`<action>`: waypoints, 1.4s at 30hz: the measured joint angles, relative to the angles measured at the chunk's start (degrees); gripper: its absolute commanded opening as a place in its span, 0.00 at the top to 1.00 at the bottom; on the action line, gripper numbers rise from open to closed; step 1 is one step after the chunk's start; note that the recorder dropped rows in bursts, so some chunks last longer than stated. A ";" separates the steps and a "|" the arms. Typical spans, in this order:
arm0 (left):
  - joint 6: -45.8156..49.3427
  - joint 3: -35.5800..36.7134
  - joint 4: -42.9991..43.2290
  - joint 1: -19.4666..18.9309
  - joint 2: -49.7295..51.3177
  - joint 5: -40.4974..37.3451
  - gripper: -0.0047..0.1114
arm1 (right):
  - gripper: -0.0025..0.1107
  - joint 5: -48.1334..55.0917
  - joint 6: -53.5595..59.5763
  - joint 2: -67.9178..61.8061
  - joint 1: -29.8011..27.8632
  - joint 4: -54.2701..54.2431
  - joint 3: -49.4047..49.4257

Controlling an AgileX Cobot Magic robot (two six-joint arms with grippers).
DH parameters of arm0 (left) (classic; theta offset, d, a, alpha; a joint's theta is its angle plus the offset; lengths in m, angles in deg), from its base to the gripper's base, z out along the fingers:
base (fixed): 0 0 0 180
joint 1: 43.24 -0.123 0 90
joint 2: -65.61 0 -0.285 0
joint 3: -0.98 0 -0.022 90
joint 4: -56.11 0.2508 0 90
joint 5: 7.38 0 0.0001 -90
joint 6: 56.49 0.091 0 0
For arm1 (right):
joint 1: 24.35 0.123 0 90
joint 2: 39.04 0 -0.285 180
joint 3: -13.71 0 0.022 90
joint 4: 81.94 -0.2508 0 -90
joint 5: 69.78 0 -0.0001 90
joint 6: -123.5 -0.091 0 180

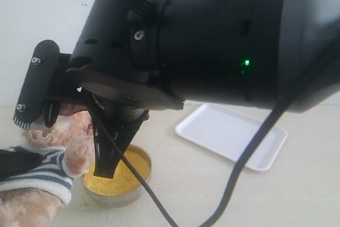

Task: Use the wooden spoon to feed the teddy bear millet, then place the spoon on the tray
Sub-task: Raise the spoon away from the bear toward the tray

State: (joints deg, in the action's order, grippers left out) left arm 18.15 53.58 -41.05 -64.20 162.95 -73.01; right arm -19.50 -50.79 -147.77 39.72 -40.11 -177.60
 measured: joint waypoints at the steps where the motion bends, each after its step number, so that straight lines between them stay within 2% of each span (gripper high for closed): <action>1: 0.00 0.00 0.00 0.00 0.00 0.00 0.92 | 0.98 0.05 -0.26 0.00 0.51 0.15 0.00; 19: 0.00 0.00 -0.48 0.00 0.00 0.00 0.92 | 0.98 0.50 -3.13 -0.52 1.08 0.62 0.00; 24: 0.00 0.00 -1.45 0.00 0.00 0.00 0.92 | 0.98 0.06 -6.03 1.01 -0.82 -1.33 0.00; 30: 0.73 0.00 -1.69 0.00 0.00 0.00 0.92 | 0.98 -0.02 -3.76 5.25 -9.07 -12.63 0.00; 42: 1.41 0.00 -1.69 0.00 0.00 0.00 0.92 | 0.98 6.64 13.98 10.82 -30.50 -42.16 0.00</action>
State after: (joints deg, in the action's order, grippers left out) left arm 19.55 53.58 -42.73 -64.20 162.95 -73.01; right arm -12.86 -36.81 -136.95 9.22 -82.27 -177.60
